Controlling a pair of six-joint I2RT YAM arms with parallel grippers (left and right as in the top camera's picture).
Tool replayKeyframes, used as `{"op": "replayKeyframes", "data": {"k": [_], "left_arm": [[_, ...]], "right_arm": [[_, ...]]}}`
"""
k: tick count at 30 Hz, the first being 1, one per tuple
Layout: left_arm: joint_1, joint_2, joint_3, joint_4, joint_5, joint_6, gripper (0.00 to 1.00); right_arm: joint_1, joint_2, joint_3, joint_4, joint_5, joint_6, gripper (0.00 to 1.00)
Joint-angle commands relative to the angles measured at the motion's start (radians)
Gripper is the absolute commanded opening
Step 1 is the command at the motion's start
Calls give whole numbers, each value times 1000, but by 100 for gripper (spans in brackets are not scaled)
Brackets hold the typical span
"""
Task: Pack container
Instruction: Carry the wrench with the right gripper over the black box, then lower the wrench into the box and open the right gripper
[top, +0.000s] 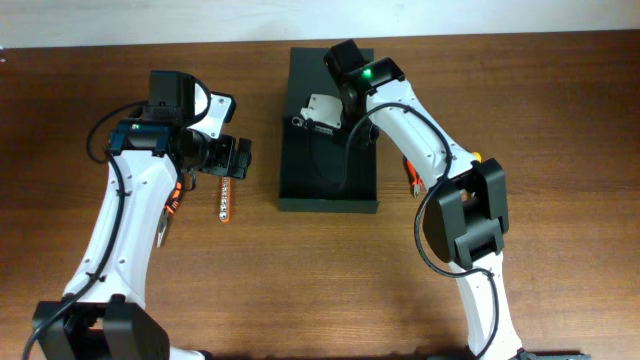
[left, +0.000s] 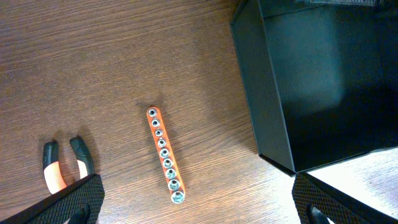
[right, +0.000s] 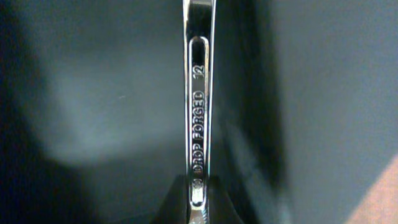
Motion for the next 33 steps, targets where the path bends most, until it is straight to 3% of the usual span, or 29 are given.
{"op": "replayKeyframes", "data": {"k": [1,8,29,30,33], "left_arm": [[-2,6,19,-1,3,16,99],[-2,6,19,-1,3,16,99],[-2,6,19,-1,3,16,99],[-2,6,19,-1,3,16,99],[-2,6,19,-1,3,16,99]], "right_arm": [[-10,0,4,28,46,-22,4],[-9,0,3,32,49,-151,4],[-8,1,-95,61,49,-226,4],[-8,1,-95,68,49,-226,5],[-5,1,-94,81,50,-225,23]]}}
